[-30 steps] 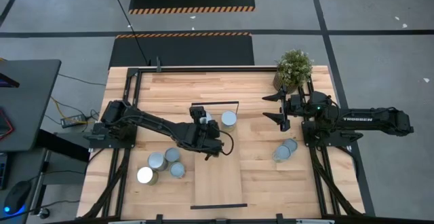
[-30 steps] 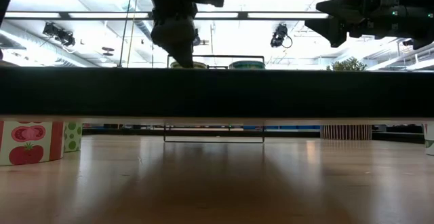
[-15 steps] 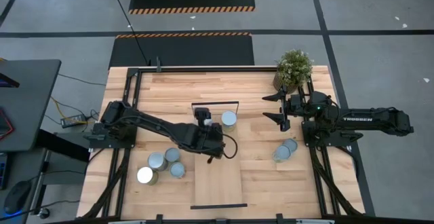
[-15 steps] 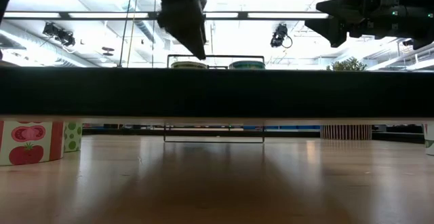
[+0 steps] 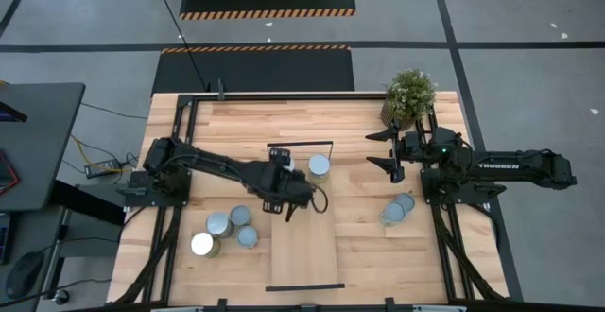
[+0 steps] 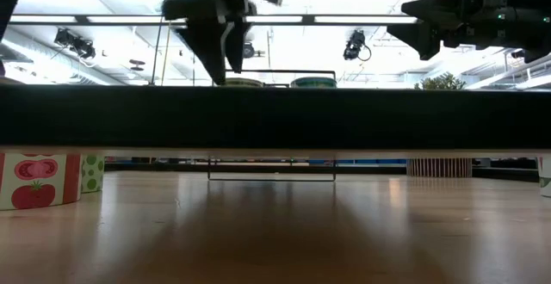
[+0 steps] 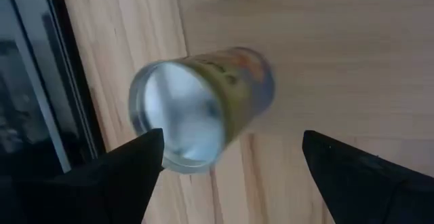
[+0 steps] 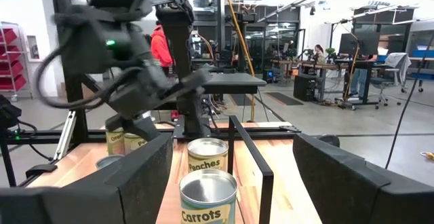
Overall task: Pick and place cans onto a shelf
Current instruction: Put the large canned peaches on the shelf
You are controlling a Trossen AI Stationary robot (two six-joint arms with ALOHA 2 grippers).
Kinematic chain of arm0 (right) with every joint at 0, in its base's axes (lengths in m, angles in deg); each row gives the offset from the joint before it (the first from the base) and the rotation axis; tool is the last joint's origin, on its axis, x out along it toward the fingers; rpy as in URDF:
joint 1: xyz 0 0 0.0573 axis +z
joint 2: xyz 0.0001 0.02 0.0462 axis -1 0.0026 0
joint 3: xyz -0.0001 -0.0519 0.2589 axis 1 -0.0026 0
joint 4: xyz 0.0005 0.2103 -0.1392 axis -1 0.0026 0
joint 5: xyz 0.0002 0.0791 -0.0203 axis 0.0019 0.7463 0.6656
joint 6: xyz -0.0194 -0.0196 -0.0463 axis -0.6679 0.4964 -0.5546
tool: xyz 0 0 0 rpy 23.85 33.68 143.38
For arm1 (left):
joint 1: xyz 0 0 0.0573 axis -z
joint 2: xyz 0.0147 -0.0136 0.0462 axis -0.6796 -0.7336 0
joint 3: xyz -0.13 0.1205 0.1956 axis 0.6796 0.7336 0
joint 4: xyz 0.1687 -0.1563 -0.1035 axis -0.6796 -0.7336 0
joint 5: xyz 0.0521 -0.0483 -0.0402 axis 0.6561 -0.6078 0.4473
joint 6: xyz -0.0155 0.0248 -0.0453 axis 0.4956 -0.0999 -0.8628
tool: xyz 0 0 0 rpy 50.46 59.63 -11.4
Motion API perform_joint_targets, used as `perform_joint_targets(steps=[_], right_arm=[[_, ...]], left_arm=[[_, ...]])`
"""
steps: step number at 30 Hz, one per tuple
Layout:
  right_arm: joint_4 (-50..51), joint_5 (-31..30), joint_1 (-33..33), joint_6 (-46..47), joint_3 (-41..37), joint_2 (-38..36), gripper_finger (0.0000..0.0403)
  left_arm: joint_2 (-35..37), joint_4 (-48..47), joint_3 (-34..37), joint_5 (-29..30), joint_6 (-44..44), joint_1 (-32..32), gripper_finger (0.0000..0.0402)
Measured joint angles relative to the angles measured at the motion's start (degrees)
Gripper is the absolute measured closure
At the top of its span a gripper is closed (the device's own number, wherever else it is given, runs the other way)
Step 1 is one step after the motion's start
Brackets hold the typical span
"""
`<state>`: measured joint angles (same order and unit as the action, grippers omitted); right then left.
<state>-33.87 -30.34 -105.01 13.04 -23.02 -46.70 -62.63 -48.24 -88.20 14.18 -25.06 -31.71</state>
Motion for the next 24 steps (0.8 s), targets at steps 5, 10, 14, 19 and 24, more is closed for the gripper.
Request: perform_joint_targets(steps=[5,10,14,19,24], right_arm=[[0.0,0.0,0.0,-0.1,0.0,0.0,0.0089],[0.0,0.0,0.0,-0.1,0.0,0.0,0.0089],[0.0,0.0,0.0,-0.2,0.0,0.0,0.0089],[0.0,0.0,0.0,-0.2,0.0,0.0,0.0089],[0.0,0.0,0.0,-0.2,0.0,0.0,0.0089]], left_arm=[[-0.2,0.1,0.0,-1.5,1.5,-2.9,0.0045],[-0.2,0.2,0.0,-5.1,4.4,-4.2,0.0045],[-0.2,0.4,0.0,-9.6,5.9,-5.3,0.0045],[-0.2,1.3,0.0,-10.2,7.1,-6.3,0.0045],[-0.2,2.9,0.0,-12.0,7.2,-6.5,0.0045]])
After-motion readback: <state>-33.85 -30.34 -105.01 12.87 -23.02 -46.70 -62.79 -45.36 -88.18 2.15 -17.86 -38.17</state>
